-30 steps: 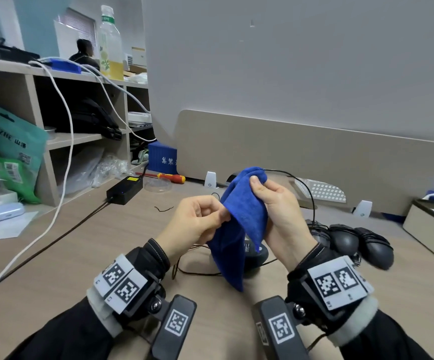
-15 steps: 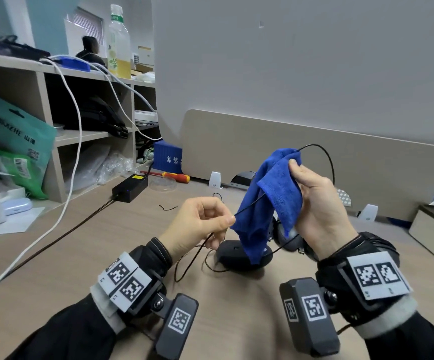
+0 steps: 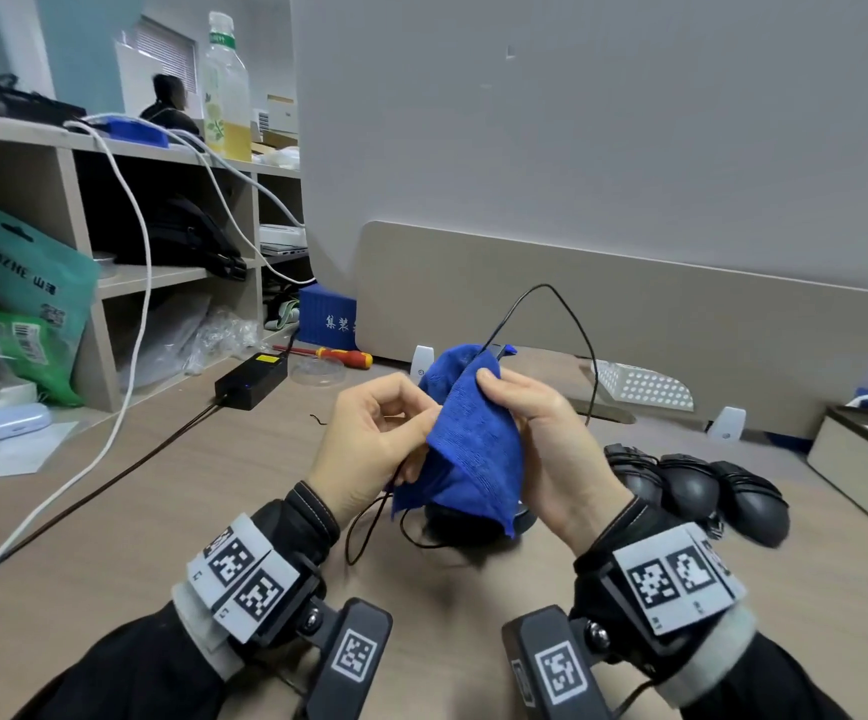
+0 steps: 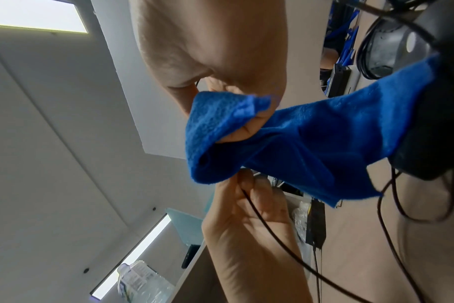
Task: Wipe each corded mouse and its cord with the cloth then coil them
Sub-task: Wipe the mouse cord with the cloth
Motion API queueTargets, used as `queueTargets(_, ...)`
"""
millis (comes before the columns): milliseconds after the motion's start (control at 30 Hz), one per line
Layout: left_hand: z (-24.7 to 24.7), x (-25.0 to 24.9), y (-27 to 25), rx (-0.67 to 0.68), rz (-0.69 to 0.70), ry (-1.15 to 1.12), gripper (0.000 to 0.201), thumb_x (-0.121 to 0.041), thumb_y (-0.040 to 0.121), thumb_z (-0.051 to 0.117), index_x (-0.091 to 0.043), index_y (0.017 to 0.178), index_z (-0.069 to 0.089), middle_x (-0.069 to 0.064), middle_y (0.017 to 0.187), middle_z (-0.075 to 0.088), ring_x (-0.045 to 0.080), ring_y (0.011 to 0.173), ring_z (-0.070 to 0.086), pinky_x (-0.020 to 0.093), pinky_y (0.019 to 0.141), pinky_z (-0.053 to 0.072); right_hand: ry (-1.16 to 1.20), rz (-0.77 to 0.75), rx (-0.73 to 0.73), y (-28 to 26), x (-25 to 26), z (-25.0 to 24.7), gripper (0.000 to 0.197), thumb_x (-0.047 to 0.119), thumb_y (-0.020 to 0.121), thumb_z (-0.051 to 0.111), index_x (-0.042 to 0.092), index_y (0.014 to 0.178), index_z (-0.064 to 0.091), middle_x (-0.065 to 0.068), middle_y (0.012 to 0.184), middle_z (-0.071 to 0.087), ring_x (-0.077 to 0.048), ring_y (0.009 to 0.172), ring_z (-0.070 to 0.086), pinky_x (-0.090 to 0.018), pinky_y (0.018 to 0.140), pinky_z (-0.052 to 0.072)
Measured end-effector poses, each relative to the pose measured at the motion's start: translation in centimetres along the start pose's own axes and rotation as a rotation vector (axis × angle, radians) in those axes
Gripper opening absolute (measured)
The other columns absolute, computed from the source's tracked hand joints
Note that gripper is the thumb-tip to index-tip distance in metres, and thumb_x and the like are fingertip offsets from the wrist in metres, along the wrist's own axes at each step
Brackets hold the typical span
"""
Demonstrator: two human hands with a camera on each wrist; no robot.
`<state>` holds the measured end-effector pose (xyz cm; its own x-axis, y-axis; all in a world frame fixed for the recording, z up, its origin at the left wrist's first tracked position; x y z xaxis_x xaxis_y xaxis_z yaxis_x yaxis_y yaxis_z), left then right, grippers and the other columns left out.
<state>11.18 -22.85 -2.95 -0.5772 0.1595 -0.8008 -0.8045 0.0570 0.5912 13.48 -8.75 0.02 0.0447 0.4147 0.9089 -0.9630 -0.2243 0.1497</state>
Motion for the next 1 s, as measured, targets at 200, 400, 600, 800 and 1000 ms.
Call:
queueTargets(200,0.5,-0.1,-0.2,0.122,-0.019,0.044,0.018,-0.010,0.079,0.067,-0.003,0.068,0.055,0.001,0.044,0.049,0.014,0.033,0.039,0.017,0.039,0.031,-0.112,-0.050,-0.113,0.3,-0.5,-0.5,0.032,0.018,0.100,0.055,-0.009,0.112,0.065,-0.021,0.097,0.070,-0.025,0.081,0.068,-0.029,0.066,0.059)
queueTargets(400,-1.1,-0.1,-1.6,0.195,-0.061,0.136,0.017,-0.010,0.078,0.067,0.000,0.068,0.057,0.001,0.049,0.054,0.015,0.033,0.041,0.018,0.039,0.032,-0.040,-0.127,-0.142,0.4,2.1,-1.7,0.022,0.016,0.100,0.054,0.003,0.091,0.069,-0.008,0.081,0.071,-0.018,0.073,0.069,-0.027,0.066,0.055)
queueTargets(600,-1.8,-0.3,-1.3,0.304,-0.222,0.238,0.014,-0.010,0.087,0.068,-0.002,0.081,0.058,0.004,0.061,0.063,0.019,0.055,0.061,0.027,0.052,0.048,-0.013,-0.122,-0.142,0.3,2.5,-1.6,0.020,0.018,0.101,0.055,0.003,0.099,0.068,-0.010,0.088,0.072,-0.020,0.078,0.069,-0.031,0.071,0.056)
queueTargets(800,1.0,-3.9,0.8,0.260,-0.349,0.116,0.017,-0.013,0.100,0.055,-0.002,0.089,0.061,0.003,0.053,0.050,0.019,0.047,0.050,0.023,0.046,0.041,-0.085,-0.082,-0.218,-0.5,2.0,-1.2,0.027,0.015,0.101,0.053,-0.005,0.116,0.065,-0.016,0.098,0.068,-0.023,0.083,0.066,-0.031,0.069,0.055)
queueTargets(1000,1.6,-6.0,1.2,0.325,-0.246,0.399,0.019,-0.017,0.095,0.065,0.001,0.089,0.069,-0.012,0.046,0.047,0.005,0.039,0.038,0.015,0.039,0.029,-0.283,0.004,-0.230,-2.8,2.7,-1.5,0.020,0.016,0.101,0.056,0.002,0.108,0.069,-0.011,0.091,0.075,-0.022,0.077,0.071,-0.030,0.065,0.055)
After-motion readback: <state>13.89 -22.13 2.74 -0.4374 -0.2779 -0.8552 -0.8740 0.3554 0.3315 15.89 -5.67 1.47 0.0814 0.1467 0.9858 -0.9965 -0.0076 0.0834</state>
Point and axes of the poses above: each hand's wrist, its own y-axis towards the middle knuckle, its own z-axis out of the palm, x = y × z, the point moved 5 cm from there along y, towards the middle knuckle
